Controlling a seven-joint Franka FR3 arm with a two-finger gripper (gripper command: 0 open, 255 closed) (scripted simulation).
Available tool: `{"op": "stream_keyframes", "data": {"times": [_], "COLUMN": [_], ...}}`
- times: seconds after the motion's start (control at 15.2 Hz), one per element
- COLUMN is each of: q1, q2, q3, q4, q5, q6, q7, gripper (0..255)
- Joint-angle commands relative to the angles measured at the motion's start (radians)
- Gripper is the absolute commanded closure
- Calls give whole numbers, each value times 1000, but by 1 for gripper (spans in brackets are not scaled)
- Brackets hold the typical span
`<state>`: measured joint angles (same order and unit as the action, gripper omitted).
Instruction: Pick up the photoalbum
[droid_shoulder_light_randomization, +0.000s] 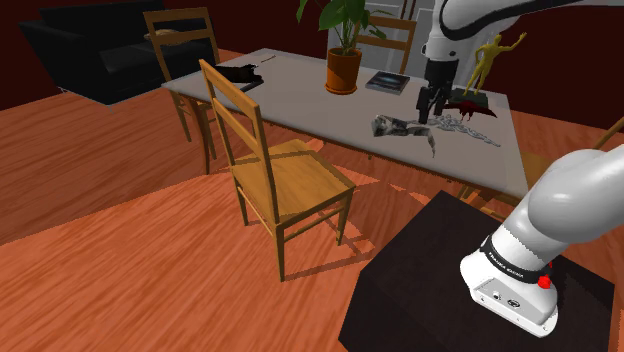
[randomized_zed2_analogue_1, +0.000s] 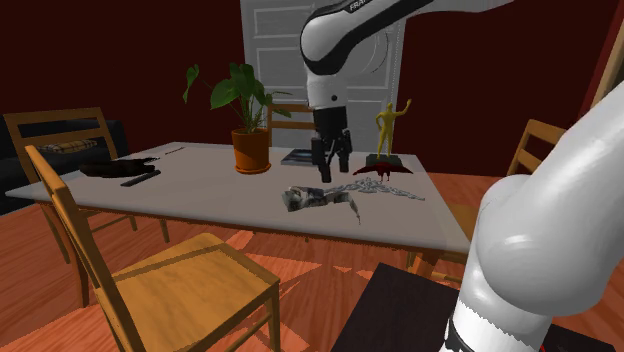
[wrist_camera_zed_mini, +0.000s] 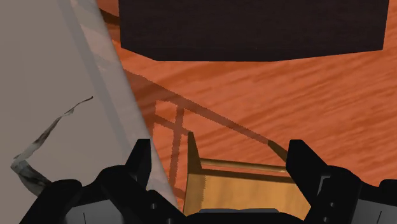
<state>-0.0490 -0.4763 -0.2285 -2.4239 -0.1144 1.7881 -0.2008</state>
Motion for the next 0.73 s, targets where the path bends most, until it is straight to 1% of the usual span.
{"op": "stream_keyframes", "data": {"times": [0.0, 0.33, 0.66], "q1": [-5, -17, -33], "q2": [70, 243, 428], "q3": [-25, -81, -123], "q4": [21, 98, 205], "q5": [-20, -48, -48], "q6": [50, 152, 237], "q7": [-41, -141, -242], "gripper": [0, 0, 0]}}
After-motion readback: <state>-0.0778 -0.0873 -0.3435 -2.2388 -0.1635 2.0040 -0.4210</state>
